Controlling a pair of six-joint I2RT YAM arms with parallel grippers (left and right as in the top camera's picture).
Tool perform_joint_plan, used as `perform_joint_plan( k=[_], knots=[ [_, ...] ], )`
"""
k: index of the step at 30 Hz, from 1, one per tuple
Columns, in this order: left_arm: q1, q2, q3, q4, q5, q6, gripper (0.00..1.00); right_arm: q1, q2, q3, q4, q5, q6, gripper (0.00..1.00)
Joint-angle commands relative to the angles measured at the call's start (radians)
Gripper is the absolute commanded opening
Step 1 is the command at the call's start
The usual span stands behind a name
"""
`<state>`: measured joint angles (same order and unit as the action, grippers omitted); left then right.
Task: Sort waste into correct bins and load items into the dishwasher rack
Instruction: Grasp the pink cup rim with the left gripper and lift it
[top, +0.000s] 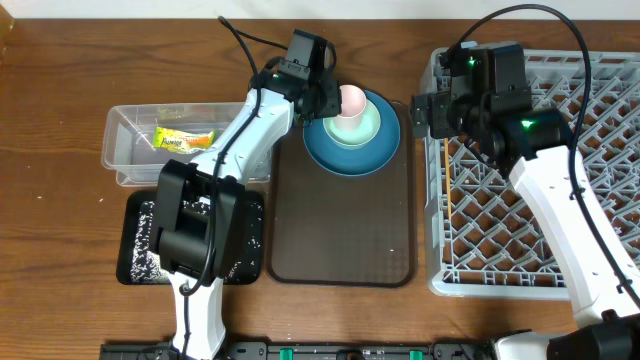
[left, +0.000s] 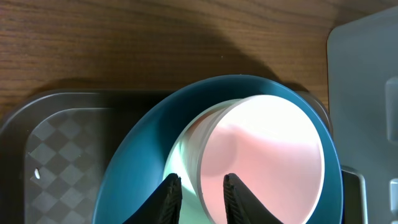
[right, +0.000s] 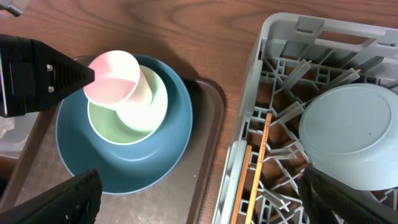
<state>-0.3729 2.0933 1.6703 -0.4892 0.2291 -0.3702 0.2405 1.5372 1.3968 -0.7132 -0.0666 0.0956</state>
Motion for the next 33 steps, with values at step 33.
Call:
perform_joint_plan(
  k=[33],
  knots=[
    [-0.016, 0.043, -0.024, 0.016, -0.039, -0.002, 0.06, 0.009, 0.004, 0.003, 0.002, 0.010, 0.008, 0.99]
  ],
)
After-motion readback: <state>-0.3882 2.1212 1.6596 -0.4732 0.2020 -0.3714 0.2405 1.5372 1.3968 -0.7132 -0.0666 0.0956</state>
